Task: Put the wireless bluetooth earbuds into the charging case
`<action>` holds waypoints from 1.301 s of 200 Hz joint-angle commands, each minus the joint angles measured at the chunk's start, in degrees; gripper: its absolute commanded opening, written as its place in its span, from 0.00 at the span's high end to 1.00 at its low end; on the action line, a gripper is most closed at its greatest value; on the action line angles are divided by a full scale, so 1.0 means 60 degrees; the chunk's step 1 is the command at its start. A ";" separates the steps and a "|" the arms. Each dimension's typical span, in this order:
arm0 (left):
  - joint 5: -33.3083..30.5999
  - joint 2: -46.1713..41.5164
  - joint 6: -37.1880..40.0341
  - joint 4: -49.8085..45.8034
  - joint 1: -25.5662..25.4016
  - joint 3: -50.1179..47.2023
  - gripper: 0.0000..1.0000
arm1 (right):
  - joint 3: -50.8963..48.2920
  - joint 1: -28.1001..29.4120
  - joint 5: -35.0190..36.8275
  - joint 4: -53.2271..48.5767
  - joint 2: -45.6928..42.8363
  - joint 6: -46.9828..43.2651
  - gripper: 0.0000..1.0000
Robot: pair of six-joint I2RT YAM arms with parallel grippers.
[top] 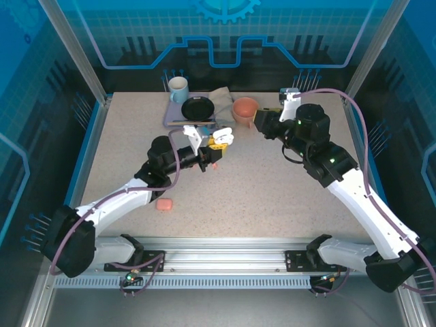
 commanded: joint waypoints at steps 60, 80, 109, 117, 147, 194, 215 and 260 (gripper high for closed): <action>0.0438 0.0619 -0.0293 0.0220 -0.0195 0.1272 1.00 | -0.0866 0.0549 -0.0991 0.2101 -0.0337 -0.0810 0.68; 0.0465 0.0670 -0.0304 0.0169 -0.0208 0.1392 1.00 | -0.0931 0.0587 -0.1101 0.2134 -0.0309 -0.0771 0.68; 0.0518 0.0736 -0.0315 0.0121 -0.0231 0.1513 1.00 | -0.0999 0.0650 -0.1223 0.2192 -0.0239 -0.0692 0.68; 0.0515 0.0744 -0.0315 0.0083 -0.0241 0.1541 1.00 | -0.1006 0.0651 -0.1248 0.2203 -0.0221 -0.0652 0.68; 0.0519 0.0787 -0.0316 0.0036 -0.0263 0.1600 1.00 | -0.0999 0.0729 -0.1422 0.2265 -0.0082 -0.0620 0.68; 0.0527 0.0802 -0.0316 -0.0023 -0.0278 0.1706 1.00 | -0.1014 0.0762 -0.1582 0.2202 0.0127 -0.0634 0.68; 0.0544 0.0753 -0.0301 -0.0058 -0.0278 0.1710 1.00 | -0.1034 0.0768 -0.1622 0.2179 0.0212 -0.0629 0.68; 0.0506 0.0685 -0.0272 -0.0087 -0.0281 0.1692 1.00 | -0.1123 0.0759 -0.1587 0.2178 0.0351 -0.0606 0.69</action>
